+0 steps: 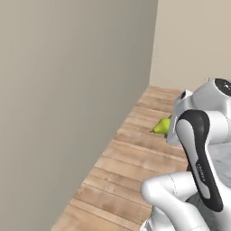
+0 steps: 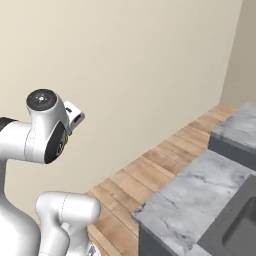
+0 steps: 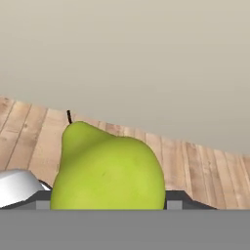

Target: Place the pear in the correct fridge rack based on whether it is a fruit or vegetable. Finally, close the fridge door.

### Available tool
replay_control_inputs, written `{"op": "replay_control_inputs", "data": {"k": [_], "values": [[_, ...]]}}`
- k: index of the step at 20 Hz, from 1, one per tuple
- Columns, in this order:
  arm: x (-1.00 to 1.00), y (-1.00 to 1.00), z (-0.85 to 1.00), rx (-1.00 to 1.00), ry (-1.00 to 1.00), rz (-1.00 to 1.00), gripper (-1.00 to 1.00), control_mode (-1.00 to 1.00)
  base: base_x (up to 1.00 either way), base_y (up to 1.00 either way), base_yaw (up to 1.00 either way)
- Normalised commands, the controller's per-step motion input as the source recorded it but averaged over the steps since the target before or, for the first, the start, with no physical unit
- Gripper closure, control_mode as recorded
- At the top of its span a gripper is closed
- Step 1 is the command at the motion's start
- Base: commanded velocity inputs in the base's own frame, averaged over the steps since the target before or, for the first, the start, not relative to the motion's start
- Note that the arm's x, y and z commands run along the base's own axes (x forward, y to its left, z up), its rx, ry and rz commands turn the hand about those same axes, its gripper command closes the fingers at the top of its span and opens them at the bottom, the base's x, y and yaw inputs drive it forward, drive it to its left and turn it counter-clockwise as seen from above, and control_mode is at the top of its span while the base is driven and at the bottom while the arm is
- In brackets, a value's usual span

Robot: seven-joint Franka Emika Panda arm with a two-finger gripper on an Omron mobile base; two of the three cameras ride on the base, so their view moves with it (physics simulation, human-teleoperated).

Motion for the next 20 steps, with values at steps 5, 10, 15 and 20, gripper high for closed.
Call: {"op": "replay_control_inputs", "data": {"k": [5, 10, 15, 20], "values": [[0.0, 0.0, 0.0, 0.0, 0.0, 0.0, 1.0, 1.0, 0.77, 0.33, -0.48], [0.0, 0.0, 0.0, 0.0, 0.0, 0.0, 1.0, 1.0, 0.83, 0.17, -0.46], [0.0, 0.0, 0.0, 0.0, 0.0, 0.0, 1.0, 1.0, 0.93, 0.05, -0.42], [0.0, 0.0, 0.0, 0.0, 0.0, 0.0, 1.0, 1.0, 1.0, 0.29, -0.3]]}}
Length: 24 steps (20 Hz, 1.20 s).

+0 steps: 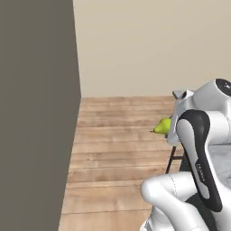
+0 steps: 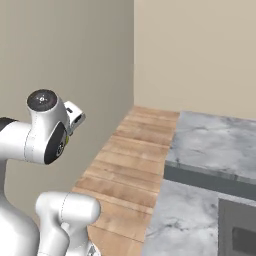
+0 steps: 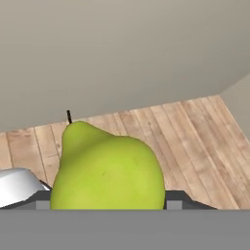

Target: Place the pear in the correct fridge rack based on whether it is a fruit or vegetable. Finally, close the fridge door.

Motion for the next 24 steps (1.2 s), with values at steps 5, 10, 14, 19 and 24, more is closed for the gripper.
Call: {"op": "replay_control_inputs", "data": {"k": [5, 10, 14, 19, 24], "values": [[0.0, 0.0, 0.0, 0.0, 0.0, 0.0, 1.0, 1.0, 1.0, 0.44, -0.24], [0.0, 0.0, 0.0, 0.0, 0.0, 0.0, 1.0, 1.0, 1.0, 0.13, -0.27], [0.0, 0.0, 0.0, 0.0, 0.0, 0.0, 1.0, 1.0, 0.96, 0.0, -0.4], [0.0, 0.0, 0.0, 0.0, 0.0, 0.0, 1.0, 1.0, 0.86, 0.0, -0.46], [0.0, 0.0, 0.0, 0.0, 0.0, 0.0, 1.0, 1.0, 0.92, 0.12, -0.39]]}}
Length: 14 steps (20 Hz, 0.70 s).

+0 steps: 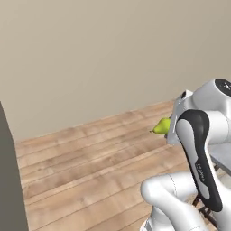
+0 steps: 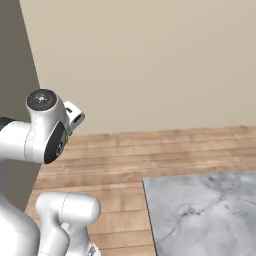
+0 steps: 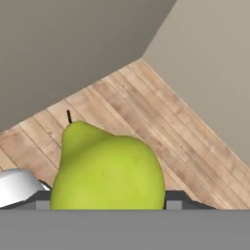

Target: Place the pear in the correct fridge rack based on whether it is a fruit or vegetable. Finally, close the fridge door.

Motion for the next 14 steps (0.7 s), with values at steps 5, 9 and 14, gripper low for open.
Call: {"op": "replay_control_inputs", "data": {"k": [5, 9, 14], "values": [[0.0, 0.0, 0.0, 0.0, 0.0, 0.0, 1.0, 1.0, 0.99, 0.06, -0.36], [0.0, 0.0, 0.0, 0.0, 0.0, 0.0, 1.0, 1.0, 0.92, 0.0, -0.41], [0.0, 0.0, 0.0, 0.0, 0.0, 0.0, 1.0, 1.0, 0.84, -0.01, -0.48]]}}
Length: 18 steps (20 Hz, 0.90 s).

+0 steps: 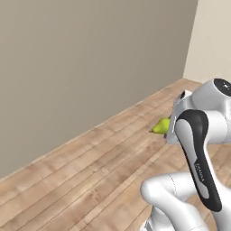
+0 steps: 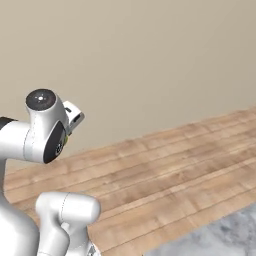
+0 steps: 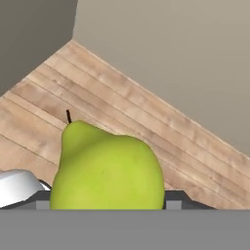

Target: Place the pear in the correct fridge rack based on whether it is a fruit or vegetable. Finally, close the fridge door.

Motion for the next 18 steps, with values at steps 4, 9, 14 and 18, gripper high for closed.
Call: {"op": "replay_control_inputs", "data": {"k": [4, 9, 14, 18], "values": [[0.0, 0.0, 0.0, 0.0, 0.0, 0.0, 1.0, 1.0, 0.82, -0.01, -0.51], [0.0, 0.0, 0.0, 0.0, 0.0, 0.0, 1.0, 1.0, 0.87, 0.0, -0.5], [0.0, 0.0, 0.0, 0.0, 0.0, 0.0, 1.0, 1.0, 0.92, 0.0, -0.45], [0.0, 0.0, 0.0, 0.0, 0.0, 0.0, 1.0, 1.0, 0.92, 0.0, -0.44]]}}
